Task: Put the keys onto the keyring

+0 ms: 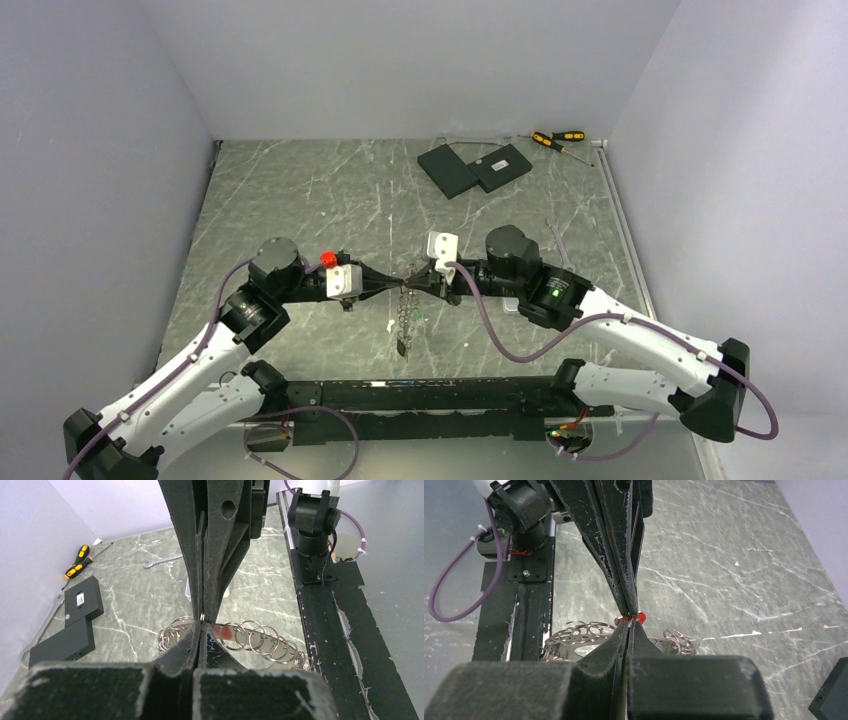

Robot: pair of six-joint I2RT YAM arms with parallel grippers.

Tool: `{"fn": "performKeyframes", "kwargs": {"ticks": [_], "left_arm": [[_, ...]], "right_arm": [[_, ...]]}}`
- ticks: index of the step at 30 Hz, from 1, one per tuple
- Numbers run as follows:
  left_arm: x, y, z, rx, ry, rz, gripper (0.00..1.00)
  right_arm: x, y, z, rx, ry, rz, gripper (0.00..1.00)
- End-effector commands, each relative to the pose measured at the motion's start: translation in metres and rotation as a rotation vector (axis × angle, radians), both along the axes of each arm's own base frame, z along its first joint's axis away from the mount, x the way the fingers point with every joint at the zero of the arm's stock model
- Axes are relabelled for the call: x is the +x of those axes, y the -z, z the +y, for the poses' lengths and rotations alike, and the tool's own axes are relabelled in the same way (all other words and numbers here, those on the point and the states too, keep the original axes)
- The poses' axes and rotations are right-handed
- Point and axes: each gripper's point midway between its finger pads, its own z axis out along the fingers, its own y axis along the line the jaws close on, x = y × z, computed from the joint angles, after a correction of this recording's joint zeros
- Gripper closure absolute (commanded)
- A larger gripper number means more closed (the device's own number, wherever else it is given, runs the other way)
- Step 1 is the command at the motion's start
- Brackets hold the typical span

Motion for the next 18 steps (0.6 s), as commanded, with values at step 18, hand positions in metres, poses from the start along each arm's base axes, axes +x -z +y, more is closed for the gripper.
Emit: {"fn": "performKeyframes", "kwargs": {"ticks": [18], "left_arm": [[-0.001, -0.013, 0.0, -0.065, -0.004, 0.018, 0.88]], "right_arm": [[-0.004, -0.068, -0.003, 0.291, 0.026, -0.096, 1.0]]}}
